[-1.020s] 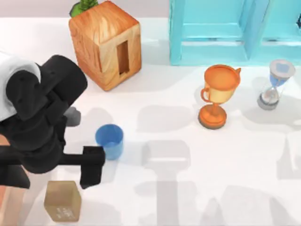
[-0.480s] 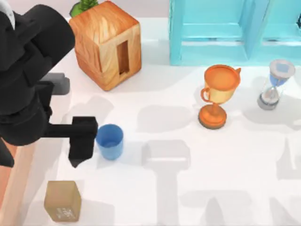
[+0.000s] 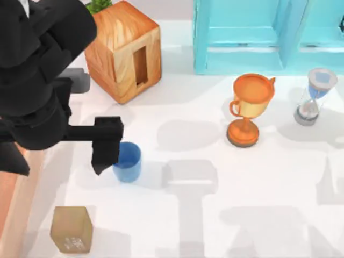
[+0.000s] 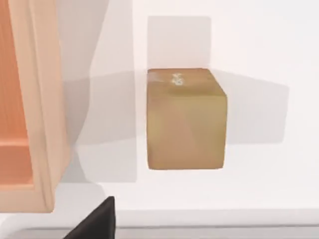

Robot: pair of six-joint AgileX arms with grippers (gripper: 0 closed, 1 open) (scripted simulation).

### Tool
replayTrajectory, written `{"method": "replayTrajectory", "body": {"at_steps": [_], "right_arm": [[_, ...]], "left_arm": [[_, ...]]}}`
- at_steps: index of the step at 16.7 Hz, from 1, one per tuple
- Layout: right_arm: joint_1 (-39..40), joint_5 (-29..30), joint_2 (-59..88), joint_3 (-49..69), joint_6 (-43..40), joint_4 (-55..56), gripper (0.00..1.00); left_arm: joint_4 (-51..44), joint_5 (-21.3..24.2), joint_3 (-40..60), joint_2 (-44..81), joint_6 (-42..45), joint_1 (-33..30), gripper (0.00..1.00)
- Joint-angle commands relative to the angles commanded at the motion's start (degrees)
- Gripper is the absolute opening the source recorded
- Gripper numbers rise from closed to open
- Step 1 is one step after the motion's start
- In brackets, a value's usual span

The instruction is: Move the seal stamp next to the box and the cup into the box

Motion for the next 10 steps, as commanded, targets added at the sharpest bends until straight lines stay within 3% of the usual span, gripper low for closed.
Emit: {"method": "replayTrajectory", "body": {"at_steps": [10], "right_arm": [[0.0, 0.0, 0.0, 0.0, 0.0, 0.0, 1.0]], "left_arm": [[8.5, 0.0, 18.2, 30.5, -2.7, -2.8, 1.0]]}}
